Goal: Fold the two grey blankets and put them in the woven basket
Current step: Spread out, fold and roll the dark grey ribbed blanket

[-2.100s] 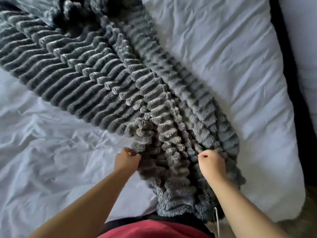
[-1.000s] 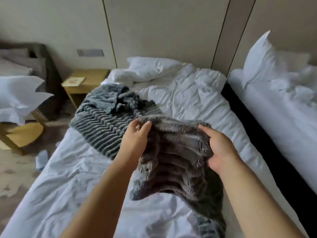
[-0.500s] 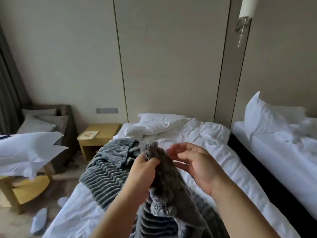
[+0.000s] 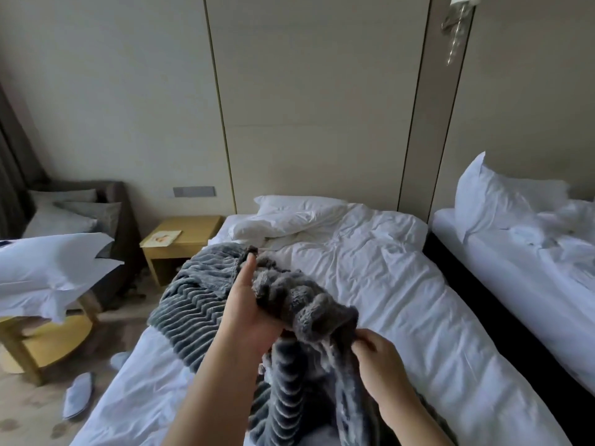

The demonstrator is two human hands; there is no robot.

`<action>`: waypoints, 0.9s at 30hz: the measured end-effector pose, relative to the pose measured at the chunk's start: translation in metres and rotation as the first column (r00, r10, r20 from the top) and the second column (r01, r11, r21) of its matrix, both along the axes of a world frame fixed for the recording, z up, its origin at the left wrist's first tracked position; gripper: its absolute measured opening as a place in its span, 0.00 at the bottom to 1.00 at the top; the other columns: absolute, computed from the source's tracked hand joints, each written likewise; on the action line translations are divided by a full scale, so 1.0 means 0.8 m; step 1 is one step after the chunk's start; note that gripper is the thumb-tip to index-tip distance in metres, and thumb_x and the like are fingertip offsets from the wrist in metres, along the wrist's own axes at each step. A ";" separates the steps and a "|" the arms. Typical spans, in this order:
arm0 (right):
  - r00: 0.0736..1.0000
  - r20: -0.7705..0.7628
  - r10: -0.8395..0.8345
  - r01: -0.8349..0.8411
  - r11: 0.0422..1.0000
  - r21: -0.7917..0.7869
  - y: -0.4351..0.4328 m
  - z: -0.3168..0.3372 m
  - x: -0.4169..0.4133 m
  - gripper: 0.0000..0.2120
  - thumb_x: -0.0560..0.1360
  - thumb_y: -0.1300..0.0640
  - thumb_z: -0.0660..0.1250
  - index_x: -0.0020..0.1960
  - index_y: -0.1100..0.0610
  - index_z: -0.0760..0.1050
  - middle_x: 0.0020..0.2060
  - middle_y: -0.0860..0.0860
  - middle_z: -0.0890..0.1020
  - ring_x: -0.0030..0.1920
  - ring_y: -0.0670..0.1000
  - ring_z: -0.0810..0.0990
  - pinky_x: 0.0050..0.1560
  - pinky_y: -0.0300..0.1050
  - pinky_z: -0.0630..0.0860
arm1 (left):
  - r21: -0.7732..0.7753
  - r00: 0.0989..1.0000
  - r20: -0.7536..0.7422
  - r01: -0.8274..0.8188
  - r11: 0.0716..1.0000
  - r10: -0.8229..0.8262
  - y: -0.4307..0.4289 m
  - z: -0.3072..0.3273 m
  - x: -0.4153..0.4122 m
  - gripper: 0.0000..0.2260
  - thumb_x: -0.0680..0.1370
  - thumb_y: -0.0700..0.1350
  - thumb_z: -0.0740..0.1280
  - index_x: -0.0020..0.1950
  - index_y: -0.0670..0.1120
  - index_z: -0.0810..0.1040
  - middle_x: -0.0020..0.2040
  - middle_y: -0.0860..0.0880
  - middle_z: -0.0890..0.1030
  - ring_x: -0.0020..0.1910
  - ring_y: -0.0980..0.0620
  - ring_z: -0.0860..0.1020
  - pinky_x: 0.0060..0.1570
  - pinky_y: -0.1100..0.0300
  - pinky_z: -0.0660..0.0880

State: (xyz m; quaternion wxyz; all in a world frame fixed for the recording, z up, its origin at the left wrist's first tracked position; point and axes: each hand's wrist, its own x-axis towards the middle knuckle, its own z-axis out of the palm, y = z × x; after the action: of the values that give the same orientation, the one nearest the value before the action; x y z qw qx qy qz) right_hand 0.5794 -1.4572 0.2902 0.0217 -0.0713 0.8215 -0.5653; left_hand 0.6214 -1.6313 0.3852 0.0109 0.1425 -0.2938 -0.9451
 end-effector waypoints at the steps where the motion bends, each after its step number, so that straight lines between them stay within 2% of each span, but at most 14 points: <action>1: 1.000 0.009 -0.026 0.026 0.999 -0.024 0.002 0.004 0.000 0.10 0.77 0.61 0.60 0.44 0.56 0.80 0.39 0.50 0.83 0.42 0.51 0.79 0.42 0.45 0.73 | -0.023 0.999 0.026 0.037 0.999 -0.037 0.000 -0.011 0.000 0.29 0.74 0.61 0.65 0.66 0.41 0.74 0.62 0.36 0.78 0.62 0.36 0.76 0.65 0.39 0.68; 3: 0.999 -0.013 -0.047 0.045 0.995 -0.090 0.005 0.010 0.000 0.11 0.79 0.60 0.58 0.45 0.54 0.79 0.42 0.48 0.83 0.45 0.48 0.80 0.42 0.41 0.74 | -0.149 0.979 0.180 0.121 0.981 -0.094 0.007 -0.032 0.001 0.27 0.72 0.59 0.68 0.65 0.43 0.75 0.59 0.38 0.80 0.58 0.39 0.78 0.64 0.43 0.70; 5: 0.998 -0.057 -0.008 0.003 0.995 -0.096 0.003 0.014 0.003 0.11 0.80 0.59 0.58 0.50 0.52 0.79 0.46 0.46 0.83 0.48 0.45 0.80 0.47 0.39 0.76 | -0.251 0.935 0.333 0.214 0.944 -0.123 0.019 -0.053 0.005 0.24 0.71 0.56 0.69 0.60 0.41 0.77 0.50 0.39 0.82 0.47 0.42 0.82 0.52 0.47 0.77; 7: 0.992 -0.090 0.089 -0.091 0.996 -0.008 -0.003 0.011 0.008 0.12 0.80 0.57 0.58 0.58 0.53 0.79 0.53 0.45 0.82 0.54 0.43 0.79 0.57 0.40 0.76 | -0.230 0.906 0.388 0.270 0.935 -0.166 0.030 -0.070 0.008 0.21 0.73 0.55 0.68 0.53 0.38 0.80 0.41 0.40 0.83 0.38 0.43 0.83 0.41 0.50 0.80; 9: 0.979 -0.097 0.179 -0.174 0.983 0.058 -0.009 0.000 0.013 0.14 0.80 0.56 0.59 0.63 0.52 0.77 0.55 0.41 0.80 0.56 0.38 0.77 0.59 0.32 0.73 | -0.178 0.903 0.394 0.259 0.949 -0.172 0.035 -0.084 0.011 0.20 0.75 0.53 0.66 0.44 0.36 0.84 0.38 0.39 0.83 0.34 0.43 0.84 0.37 0.50 0.81; 11: 0.986 -0.033 0.163 -0.161 0.985 0.068 -0.012 -0.017 0.018 0.12 0.79 0.55 0.61 0.60 0.50 0.79 0.50 0.37 0.79 0.51 0.36 0.76 0.53 0.27 0.71 | -0.128 0.905 0.410 0.179 0.975 -0.112 0.036 -0.097 0.009 0.16 0.78 0.46 0.63 0.44 0.34 0.81 0.37 0.38 0.83 0.32 0.42 0.83 0.30 0.51 0.81; 13: 0.989 0.149 -0.006 0.003 1.000 0.021 -0.011 -0.039 0.022 0.07 0.78 0.55 0.62 0.47 0.48 0.79 0.40 0.39 0.79 0.43 0.43 0.78 0.45 0.39 0.74 | -0.135 0.891 0.453 0.078 0.988 -0.009 0.034 -0.109 0.008 0.10 0.79 0.40 0.58 0.45 0.36 0.76 0.36 0.39 0.80 0.34 0.42 0.79 0.24 0.53 0.78; 16: 0.796 0.567 -0.210 0.301 0.951 -0.070 -0.008 -0.080 0.022 0.12 0.77 0.59 0.59 0.34 0.56 0.68 0.29 0.52 0.70 0.31 0.52 0.66 0.36 0.45 0.64 | -0.169 0.873 0.484 0.028 0.985 0.058 0.035 -0.119 0.006 0.10 0.78 0.37 0.54 0.41 0.40 0.72 0.36 0.40 0.75 0.35 0.43 0.75 0.26 0.53 0.77; 18: 0.569 0.818 -0.088 0.400 0.898 -0.182 -0.001 -0.104 0.035 0.09 0.76 0.57 0.62 0.39 0.59 0.71 0.34 0.56 0.73 0.34 0.54 0.70 0.38 0.45 0.68 | -0.139 0.880 0.472 0.010 0.990 0.057 0.039 -0.116 0.003 0.12 0.80 0.38 0.52 0.39 0.40 0.70 0.38 0.39 0.75 0.37 0.43 0.75 0.34 0.48 0.75; 19: 0.489 0.872 -0.009 0.408 0.886 -0.219 0.003 -0.116 0.041 0.08 0.75 0.55 0.65 0.46 0.60 0.75 0.40 0.59 0.78 0.39 0.56 0.75 0.40 0.48 0.73 | -0.122 0.886 0.461 0.003 0.992 0.055 0.041 -0.113 0.002 0.13 0.81 0.39 0.51 0.39 0.40 0.70 0.38 0.39 0.76 0.38 0.42 0.76 0.37 0.47 0.74; 20: 0.475 0.874 0.104 0.364 0.881 -0.302 0.007 -0.129 0.045 0.13 0.73 0.54 0.68 0.54 0.61 0.75 0.46 0.60 0.80 0.46 0.57 0.78 0.45 0.53 0.77 | -0.107 0.894 0.446 -0.002 0.994 0.050 0.044 -0.109 0.001 0.14 0.81 0.40 0.51 0.39 0.40 0.70 0.38 0.39 0.76 0.38 0.43 0.76 0.38 0.46 0.74; 22: 0.409 0.881 0.240 0.347 0.851 -0.393 0.011 -0.148 0.049 0.20 0.74 0.53 0.66 0.61 0.62 0.75 0.51 0.62 0.81 0.54 0.59 0.77 0.56 0.63 0.75 | -0.066 0.916 0.401 -0.001 0.998 0.028 0.045 -0.104 0.001 0.15 0.81 0.41 0.50 0.38 0.41 0.70 0.36 0.39 0.78 0.38 0.43 0.77 0.39 0.47 0.74; 24: 0.307 0.909 0.280 0.468 0.788 -0.401 0.011 -0.152 0.047 0.18 0.77 0.50 0.61 0.57 0.62 0.78 0.52 0.61 0.81 0.53 0.62 0.76 0.52 0.65 0.74 | -0.033 0.942 0.336 0.028 0.999 -0.015 0.045 -0.100 0.003 0.17 0.80 0.41 0.50 0.36 0.40 0.71 0.34 0.38 0.79 0.38 0.43 0.77 0.42 0.46 0.75; 27: 0.299 0.929 0.218 0.709 0.601 -0.369 0.019 -0.147 0.033 0.13 0.79 0.54 0.62 0.46 0.65 0.76 0.42 0.64 0.81 0.45 0.62 0.76 0.41 0.56 0.77 | -0.044 0.961 0.274 0.037 0.998 -0.024 0.045 -0.093 0.010 0.26 0.78 0.39 0.50 0.22 0.41 0.73 0.29 0.39 0.79 0.35 0.43 0.78 0.38 0.46 0.76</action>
State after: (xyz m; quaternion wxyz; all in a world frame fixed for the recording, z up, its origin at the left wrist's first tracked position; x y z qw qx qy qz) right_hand 0.6057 -1.4421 0.1725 0.3499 0.4064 0.3382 -0.7733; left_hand 0.6294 -1.5953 0.3106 -0.0409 0.2669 -0.3177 -0.9090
